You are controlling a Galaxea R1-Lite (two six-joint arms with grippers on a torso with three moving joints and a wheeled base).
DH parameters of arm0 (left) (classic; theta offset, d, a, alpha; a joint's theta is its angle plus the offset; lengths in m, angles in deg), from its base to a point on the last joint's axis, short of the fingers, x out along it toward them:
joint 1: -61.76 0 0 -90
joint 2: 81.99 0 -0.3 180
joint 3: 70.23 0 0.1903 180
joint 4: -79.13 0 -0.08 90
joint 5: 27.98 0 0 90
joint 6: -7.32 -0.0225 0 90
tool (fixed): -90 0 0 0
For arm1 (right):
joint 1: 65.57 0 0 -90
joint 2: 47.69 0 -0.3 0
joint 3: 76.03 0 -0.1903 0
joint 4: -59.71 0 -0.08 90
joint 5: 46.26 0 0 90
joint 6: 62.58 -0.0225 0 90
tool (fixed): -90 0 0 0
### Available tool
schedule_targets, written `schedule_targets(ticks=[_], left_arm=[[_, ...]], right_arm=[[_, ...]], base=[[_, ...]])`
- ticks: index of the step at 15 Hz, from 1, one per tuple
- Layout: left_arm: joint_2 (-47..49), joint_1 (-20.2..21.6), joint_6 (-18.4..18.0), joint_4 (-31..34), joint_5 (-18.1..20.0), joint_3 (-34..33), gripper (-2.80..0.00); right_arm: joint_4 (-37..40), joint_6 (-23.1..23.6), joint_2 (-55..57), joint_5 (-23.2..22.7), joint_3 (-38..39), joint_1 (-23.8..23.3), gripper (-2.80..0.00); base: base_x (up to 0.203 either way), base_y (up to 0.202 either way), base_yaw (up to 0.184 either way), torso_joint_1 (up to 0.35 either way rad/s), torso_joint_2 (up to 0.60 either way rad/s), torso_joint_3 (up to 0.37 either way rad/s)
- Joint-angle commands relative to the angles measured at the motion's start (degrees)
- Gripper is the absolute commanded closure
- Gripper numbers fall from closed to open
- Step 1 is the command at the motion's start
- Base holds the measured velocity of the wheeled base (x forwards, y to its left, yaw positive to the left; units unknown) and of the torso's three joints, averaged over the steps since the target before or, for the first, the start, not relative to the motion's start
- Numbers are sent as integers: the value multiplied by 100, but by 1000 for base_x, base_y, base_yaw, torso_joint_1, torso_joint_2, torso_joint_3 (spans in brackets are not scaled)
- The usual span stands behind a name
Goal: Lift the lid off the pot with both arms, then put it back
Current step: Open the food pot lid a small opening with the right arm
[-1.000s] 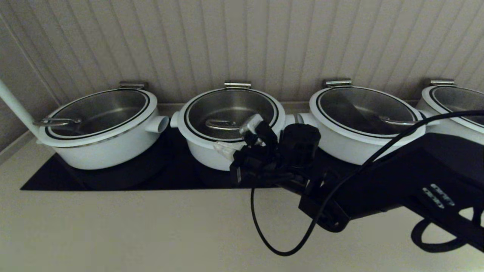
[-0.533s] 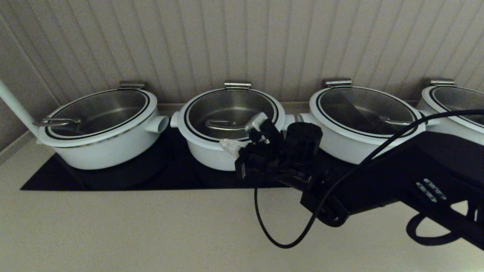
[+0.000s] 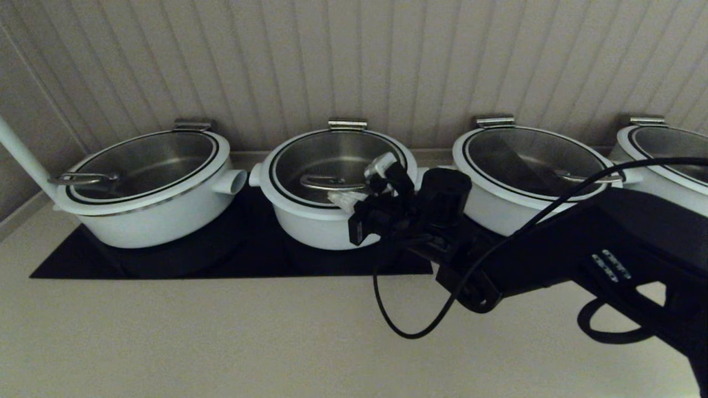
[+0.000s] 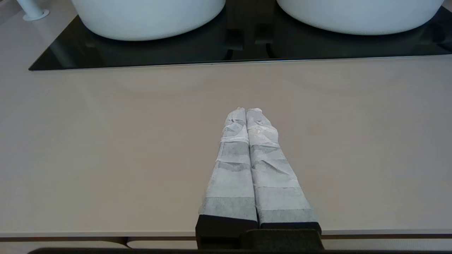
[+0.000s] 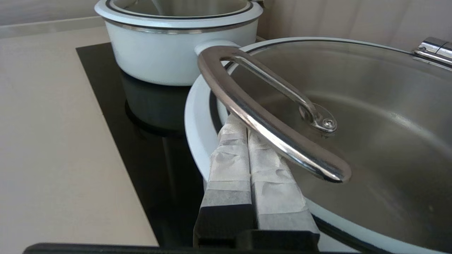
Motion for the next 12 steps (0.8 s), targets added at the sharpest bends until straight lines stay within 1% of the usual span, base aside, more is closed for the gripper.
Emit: schedule_targets(ticks=[1, 12], left_arm=[[-2, 4, 0, -1, -2, 0, 0], [-2, 3, 0, -1, -2, 0, 0]], right_arm=[[-32, 8, 143, -11, -173, 7, 0], [314, 9, 329, -11, -1030, -10, 0]], base=[[0, 0, 0, 0, 0, 0], [0, 0, 0, 0, 0, 0]])
